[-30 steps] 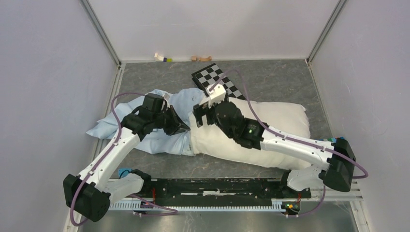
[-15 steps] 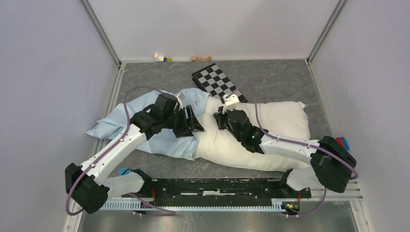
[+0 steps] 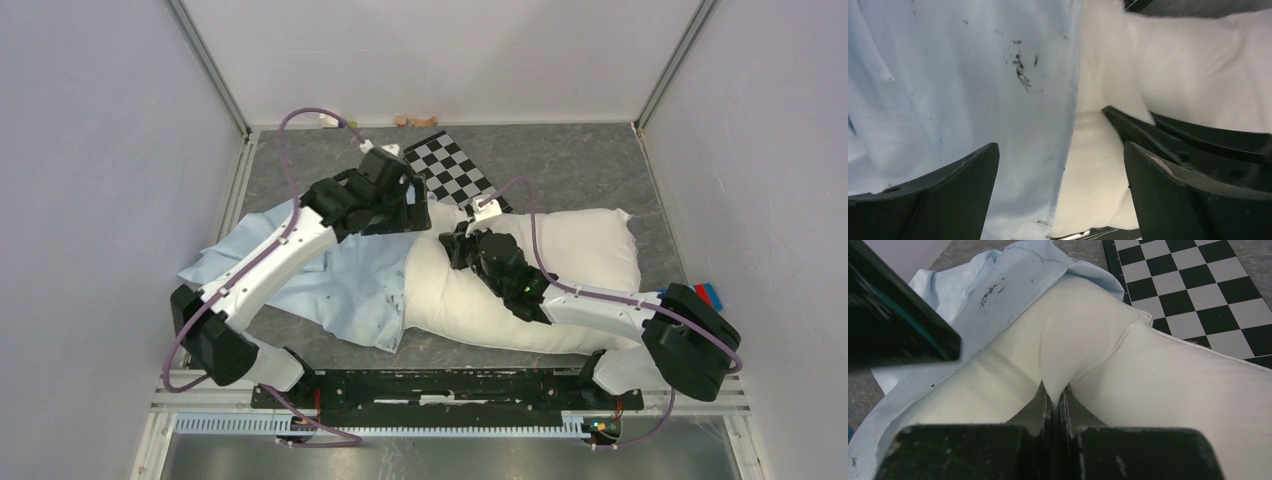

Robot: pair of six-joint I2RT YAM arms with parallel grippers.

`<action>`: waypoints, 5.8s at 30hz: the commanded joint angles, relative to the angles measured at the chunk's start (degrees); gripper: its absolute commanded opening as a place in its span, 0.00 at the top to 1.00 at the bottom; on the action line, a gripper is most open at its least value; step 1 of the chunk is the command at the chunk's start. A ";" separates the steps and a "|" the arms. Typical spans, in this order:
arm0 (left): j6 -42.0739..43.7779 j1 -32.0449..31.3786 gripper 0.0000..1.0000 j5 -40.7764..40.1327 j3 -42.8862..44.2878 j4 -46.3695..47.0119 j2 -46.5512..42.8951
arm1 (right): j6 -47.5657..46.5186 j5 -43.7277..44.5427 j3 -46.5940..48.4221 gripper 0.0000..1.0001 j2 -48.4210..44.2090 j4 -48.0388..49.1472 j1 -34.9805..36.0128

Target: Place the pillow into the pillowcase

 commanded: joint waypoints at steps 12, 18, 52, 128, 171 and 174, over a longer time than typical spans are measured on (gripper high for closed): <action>5.82 -4.94 0.79 -15.65 5.01 -6.81 6.50 | 1.21 -5.49 5.61 1.00 -4.08 -10.18 0.58; 6.12 -6.81 0.97 -12.90 7.48 -9.06 6.21 | 0.60 -5.68 10.31 1.00 -4.45 -14.45 0.57; -4.24 3.84 0.98 13.17 -3.89 13.11 10.71 | -7.72 -0.28 14.46 0.02 -10.76 -26.06 -1.40; -0.03 -8.83 0.98 3.69 16.26 0.86 0.11 | -4.50 -3.25 41.67 1.00 -0.59 -41.96 6.37; -7.49 3.50 0.98 9.94 2.24 8.82 3.96 | -29.03 46.91 17.49 0.25 -0.96 -42.45 27.02; -5.55 2.36 0.98 9.72 4.71 7.58 2.02 | -33.81 44.94 21.58 0.85 -5.48 -38.37 24.77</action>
